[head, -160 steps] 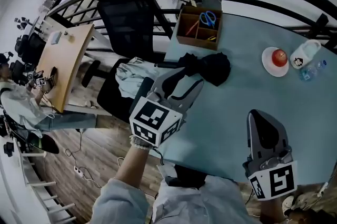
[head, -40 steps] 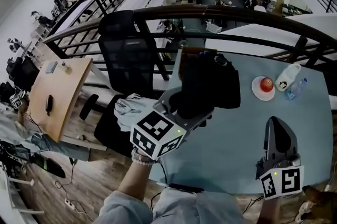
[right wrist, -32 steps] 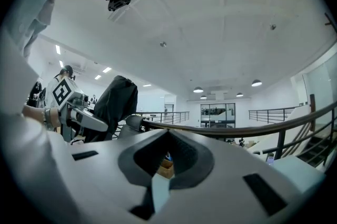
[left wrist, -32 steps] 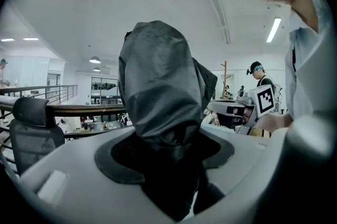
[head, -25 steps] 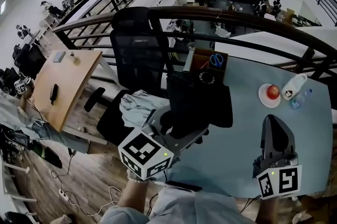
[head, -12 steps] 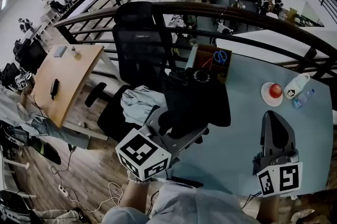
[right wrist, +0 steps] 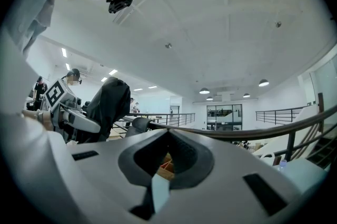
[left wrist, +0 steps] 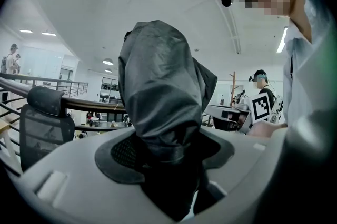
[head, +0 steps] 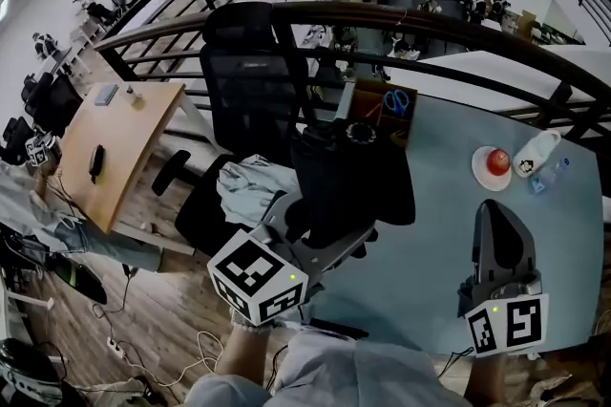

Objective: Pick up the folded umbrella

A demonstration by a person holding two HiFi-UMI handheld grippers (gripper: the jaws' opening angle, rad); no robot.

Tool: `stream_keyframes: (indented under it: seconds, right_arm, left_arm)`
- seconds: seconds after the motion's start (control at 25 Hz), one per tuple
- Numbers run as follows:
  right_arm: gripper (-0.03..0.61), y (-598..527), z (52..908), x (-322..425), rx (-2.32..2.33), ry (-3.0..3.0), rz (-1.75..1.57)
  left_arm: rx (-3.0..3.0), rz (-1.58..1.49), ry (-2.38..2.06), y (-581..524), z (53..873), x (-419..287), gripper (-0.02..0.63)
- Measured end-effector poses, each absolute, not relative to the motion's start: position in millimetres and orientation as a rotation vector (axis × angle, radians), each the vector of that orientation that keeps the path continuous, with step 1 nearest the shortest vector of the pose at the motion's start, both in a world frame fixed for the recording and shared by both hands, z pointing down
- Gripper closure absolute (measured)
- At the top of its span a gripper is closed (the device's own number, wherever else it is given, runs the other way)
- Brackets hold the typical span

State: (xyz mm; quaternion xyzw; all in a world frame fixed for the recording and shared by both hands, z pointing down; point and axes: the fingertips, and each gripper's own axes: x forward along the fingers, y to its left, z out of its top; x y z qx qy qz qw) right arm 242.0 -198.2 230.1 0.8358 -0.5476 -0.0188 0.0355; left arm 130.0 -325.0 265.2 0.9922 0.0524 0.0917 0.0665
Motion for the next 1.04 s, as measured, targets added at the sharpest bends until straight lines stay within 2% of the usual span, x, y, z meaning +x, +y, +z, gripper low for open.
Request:
stream_keyframes:
  seconds: [1.04]
  right_arm:
    - [0.58,-207.6,233.2,237.2,2.531,-1.705,-0.054]
  left_arm:
    - [2.972,0.281,0.151,-330.7,271.4,125.5,0.334]
